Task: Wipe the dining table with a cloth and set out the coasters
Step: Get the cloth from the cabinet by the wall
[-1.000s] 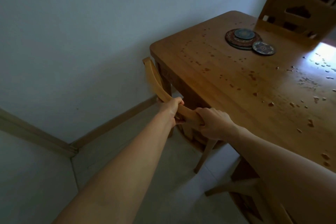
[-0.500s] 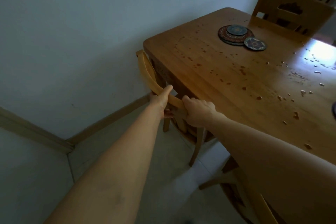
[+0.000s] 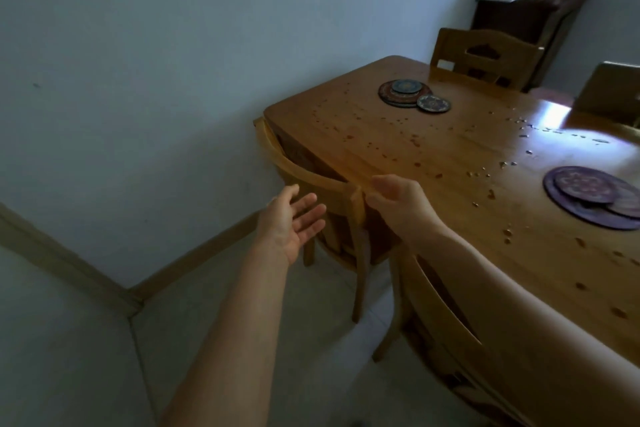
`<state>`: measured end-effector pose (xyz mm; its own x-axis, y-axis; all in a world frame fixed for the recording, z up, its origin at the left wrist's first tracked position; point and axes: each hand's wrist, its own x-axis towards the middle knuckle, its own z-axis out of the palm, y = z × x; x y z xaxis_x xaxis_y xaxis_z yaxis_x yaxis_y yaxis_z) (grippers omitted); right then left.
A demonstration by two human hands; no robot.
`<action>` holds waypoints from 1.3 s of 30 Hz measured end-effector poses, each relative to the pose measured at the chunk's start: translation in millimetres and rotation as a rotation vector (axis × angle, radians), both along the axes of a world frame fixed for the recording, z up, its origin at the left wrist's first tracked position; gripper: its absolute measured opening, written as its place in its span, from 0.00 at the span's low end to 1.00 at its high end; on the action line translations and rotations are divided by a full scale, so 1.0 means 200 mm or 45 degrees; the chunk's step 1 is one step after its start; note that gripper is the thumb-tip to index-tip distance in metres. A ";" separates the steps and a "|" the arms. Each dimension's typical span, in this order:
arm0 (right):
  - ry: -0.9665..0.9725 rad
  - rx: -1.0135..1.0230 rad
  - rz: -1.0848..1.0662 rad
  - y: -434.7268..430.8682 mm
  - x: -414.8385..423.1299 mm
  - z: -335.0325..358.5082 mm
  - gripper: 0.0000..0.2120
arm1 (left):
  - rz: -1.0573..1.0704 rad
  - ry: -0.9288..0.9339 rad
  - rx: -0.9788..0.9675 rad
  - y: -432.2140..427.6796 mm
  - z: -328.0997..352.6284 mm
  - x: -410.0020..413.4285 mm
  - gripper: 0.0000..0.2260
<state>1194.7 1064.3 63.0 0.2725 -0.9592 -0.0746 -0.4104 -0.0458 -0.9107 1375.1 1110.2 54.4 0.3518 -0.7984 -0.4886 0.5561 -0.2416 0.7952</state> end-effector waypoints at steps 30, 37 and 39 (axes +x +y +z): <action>-0.785 -0.355 -1.183 1.23 -2.12 0.54 0.12 | -0.476 0.078 -0.421 0.67 0.50 -1.71 0.09; -0.824 -0.367 -1.226 1.01 -2.81 0.48 0.12 | -0.582 0.088 -0.451 0.40 0.49 -2.48 0.09; -0.826 -0.361 -1.222 0.93 -2.99 0.48 0.12 | -0.591 0.099 -0.453 0.32 0.50 -2.68 0.09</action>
<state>596.3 1250.1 159.5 -0.6563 -0.7521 0.0598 0.1463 -0.2045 -0.9679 839.5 1174.2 154.3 -0.0999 -0.9799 -0.1728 0.5157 -0.1995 0.8332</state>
